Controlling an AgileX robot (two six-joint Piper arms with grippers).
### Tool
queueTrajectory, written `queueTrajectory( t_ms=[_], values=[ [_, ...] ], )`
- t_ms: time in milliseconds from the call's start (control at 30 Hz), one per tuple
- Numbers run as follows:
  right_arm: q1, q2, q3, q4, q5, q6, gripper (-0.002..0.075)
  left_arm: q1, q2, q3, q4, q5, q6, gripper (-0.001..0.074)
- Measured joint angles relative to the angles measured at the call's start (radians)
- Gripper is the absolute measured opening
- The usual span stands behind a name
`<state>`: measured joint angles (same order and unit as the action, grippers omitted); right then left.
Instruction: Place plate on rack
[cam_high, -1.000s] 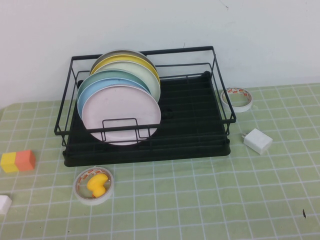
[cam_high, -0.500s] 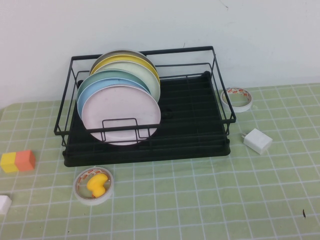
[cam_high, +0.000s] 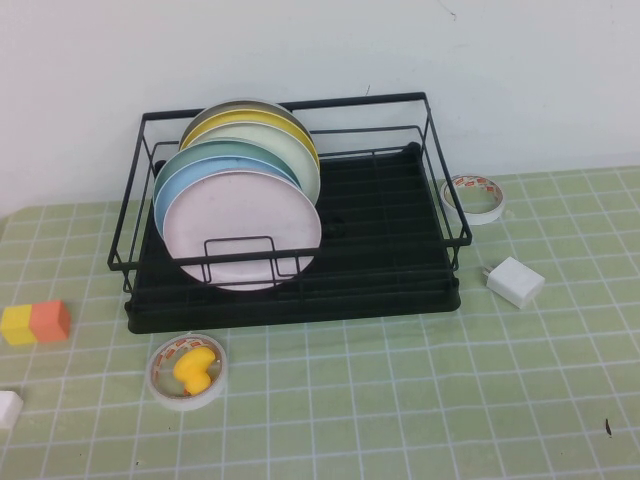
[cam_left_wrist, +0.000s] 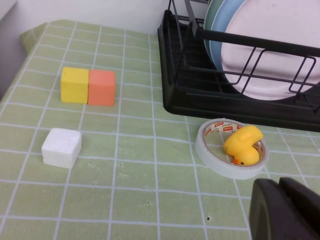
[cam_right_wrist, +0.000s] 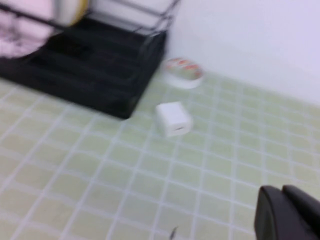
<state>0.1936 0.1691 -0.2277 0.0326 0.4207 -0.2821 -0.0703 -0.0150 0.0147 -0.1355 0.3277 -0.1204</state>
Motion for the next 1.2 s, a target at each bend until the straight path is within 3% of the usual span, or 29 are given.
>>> queueTrajectory(
  t_ms=[200,500,933,1200],
  values=[
    [-0.080,-0.106,0.185,0.000,-0.150,0.000,-0.0002,0.000,0.000,0.000,0.000,0.000,0.000,-0.0001],
    [-0.213,-0.181,0.251,0.001,-0.092,0.018,-0.0002,0.000,0.000,0.000,0.000,0.000,0.005,-0.0001],
    [-0.197,-0.181,0.251,0.004,-0.087,0.036,-0.0002,0.000,0.000,0.000,-0.001,0.000,0.005,-0.0001],
    [-0.191,-0.181,0.251,-0.033,-0.087,0.196,-0.0002,0.000,0.000,0.000,-0.001,0.000,0.005,-0.0001]
  ],
)
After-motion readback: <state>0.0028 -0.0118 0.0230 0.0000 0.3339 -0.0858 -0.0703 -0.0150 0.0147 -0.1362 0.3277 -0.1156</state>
